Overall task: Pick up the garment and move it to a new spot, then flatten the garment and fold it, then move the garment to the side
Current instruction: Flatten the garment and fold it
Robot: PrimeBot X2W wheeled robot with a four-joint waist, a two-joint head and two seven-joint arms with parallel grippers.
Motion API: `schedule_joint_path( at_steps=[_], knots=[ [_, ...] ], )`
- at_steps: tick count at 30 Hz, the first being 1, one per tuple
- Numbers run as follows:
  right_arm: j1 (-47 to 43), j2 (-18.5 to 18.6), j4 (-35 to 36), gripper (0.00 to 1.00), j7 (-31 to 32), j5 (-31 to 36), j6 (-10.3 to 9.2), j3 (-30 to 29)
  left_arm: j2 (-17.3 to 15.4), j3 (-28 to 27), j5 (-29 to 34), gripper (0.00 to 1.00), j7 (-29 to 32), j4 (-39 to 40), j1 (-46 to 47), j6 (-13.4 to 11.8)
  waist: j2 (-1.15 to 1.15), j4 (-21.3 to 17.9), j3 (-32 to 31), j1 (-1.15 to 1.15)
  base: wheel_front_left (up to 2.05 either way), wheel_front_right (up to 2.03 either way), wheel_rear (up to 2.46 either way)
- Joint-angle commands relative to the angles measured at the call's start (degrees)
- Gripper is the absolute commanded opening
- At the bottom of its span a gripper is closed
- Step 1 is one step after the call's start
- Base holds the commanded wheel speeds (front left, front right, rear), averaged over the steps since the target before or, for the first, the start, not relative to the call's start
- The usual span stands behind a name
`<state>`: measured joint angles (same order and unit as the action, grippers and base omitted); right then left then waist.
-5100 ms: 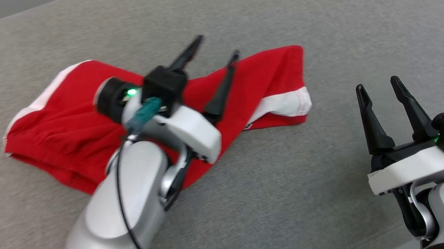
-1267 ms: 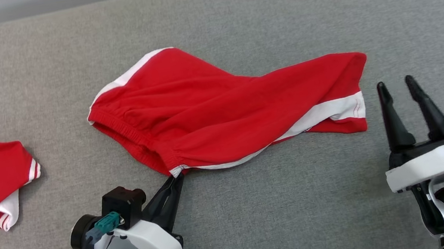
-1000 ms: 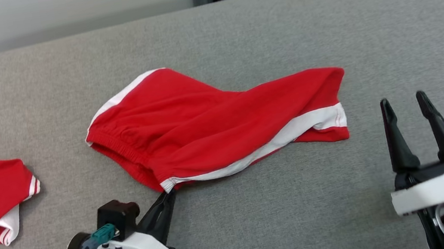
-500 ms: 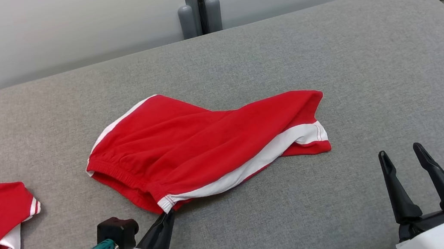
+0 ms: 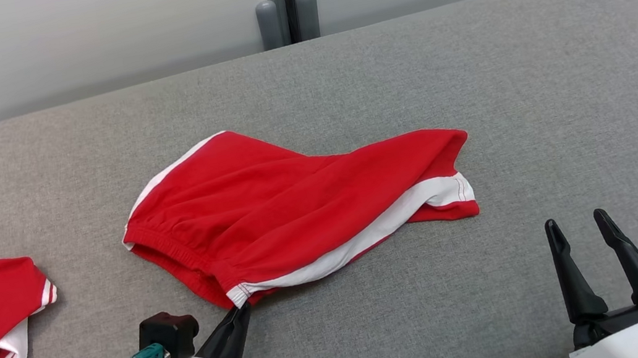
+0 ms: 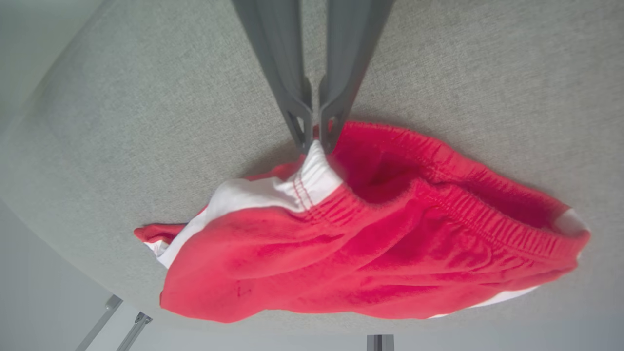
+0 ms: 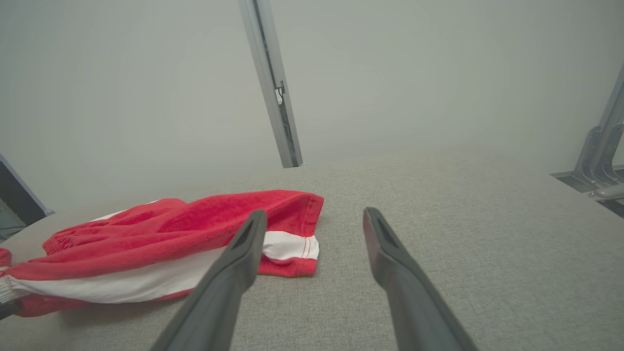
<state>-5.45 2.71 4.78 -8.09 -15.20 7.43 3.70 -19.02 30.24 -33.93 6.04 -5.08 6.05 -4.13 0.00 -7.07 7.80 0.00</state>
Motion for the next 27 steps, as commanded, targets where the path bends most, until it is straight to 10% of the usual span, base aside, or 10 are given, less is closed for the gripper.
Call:
schedule_joint_path(
  at_steps=[1, 27],
  knots=[
    [0.43, 0.18, -0.07, 1.00, 0.04, -0.31, 0.11, -0.25, -0.31, -0.08, -0.13, 0.00, 0.07, 0.22, 0.38, -0.25, 0.00, 0.14, 0.32, 0.00, 0.00, 0.00, 0.00],
    [22.86, 8.23, -21.32, 1.00, 4.12, 0.70, 0.10, 3.82, 5.28, 4.28, 3.13, 0.00, -2.98, -4.79, 15.90, 5.25, 0.00, 9.19, 18.03, 0.00, 0.00, 0.00, 0.00]
  ],
)
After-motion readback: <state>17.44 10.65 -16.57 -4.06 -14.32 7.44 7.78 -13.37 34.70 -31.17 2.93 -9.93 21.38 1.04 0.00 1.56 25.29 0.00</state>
